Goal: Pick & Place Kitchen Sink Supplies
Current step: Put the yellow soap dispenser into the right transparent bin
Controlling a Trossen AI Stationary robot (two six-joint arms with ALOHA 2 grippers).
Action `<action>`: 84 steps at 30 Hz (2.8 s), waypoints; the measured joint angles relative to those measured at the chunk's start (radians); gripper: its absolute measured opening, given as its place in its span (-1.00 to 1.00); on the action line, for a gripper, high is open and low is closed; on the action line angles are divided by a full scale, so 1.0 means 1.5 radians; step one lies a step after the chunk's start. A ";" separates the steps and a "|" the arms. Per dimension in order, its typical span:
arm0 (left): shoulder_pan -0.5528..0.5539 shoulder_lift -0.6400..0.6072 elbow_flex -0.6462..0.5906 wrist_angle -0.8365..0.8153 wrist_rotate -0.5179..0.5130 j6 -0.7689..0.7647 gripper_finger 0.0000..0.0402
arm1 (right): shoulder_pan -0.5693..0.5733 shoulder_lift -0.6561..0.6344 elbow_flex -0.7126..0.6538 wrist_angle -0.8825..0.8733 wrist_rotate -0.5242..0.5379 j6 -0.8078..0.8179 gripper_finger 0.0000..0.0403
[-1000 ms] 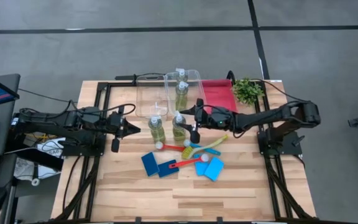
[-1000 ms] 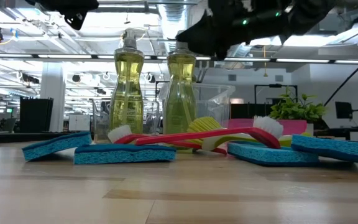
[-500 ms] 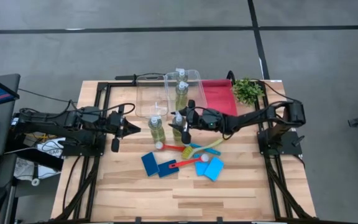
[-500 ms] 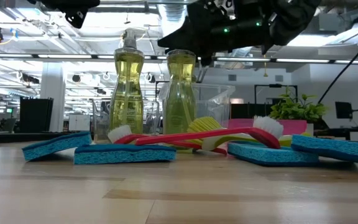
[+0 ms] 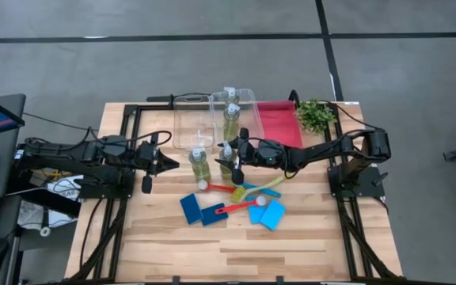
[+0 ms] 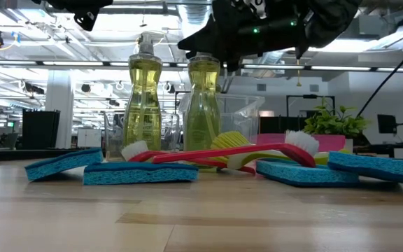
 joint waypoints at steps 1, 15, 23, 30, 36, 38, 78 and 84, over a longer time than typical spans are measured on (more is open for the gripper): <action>0.000 0.000 0.000 0.000 0.000 0.000 -0.85 | 0.000 0.000 0.000 -0.003 0.000 0.000 0.23; 0.000 0.000 0.000 0.004 0.000 0.000 -0.85 | 0.000 -0.017 0.000 -0.035 0.023 0.002 -0.42; 0.000 0.000 0.000 0.004 0.000 0.000 -0.85 | 0.000 -0.018 0.000 -0.040 0.021 0.003 -0.52; 0.000 0.000 0.000 0.004 0.000 0.000 -0.85 | 0.001 -0.019 0.013 -0.053 0.021 0.005 -0.48; 0.000 0.000 0.000 0.004 0.000 0.000 -0.85 | 0.004 -0.049 0.045 -0.130 0.020 0.000 -0.52; 0.000 0.000 0.000 0.004 0.000 0.000 -0.85 | 0.004 -0.066 0.059 -0.156 0.018 0.000 -0.52; 0.000 0.000 0.001 0.005 0.000 0.000 -0.85 | -0.098 -0.179 0.286 -0.471 0.087 -0.068 -0.52; 0.000 0.000 0.001 0.005 0.000 0.000 -0.85 | -0.133 -0.178 0.286 -0.481 0.090 -0.063 -0.52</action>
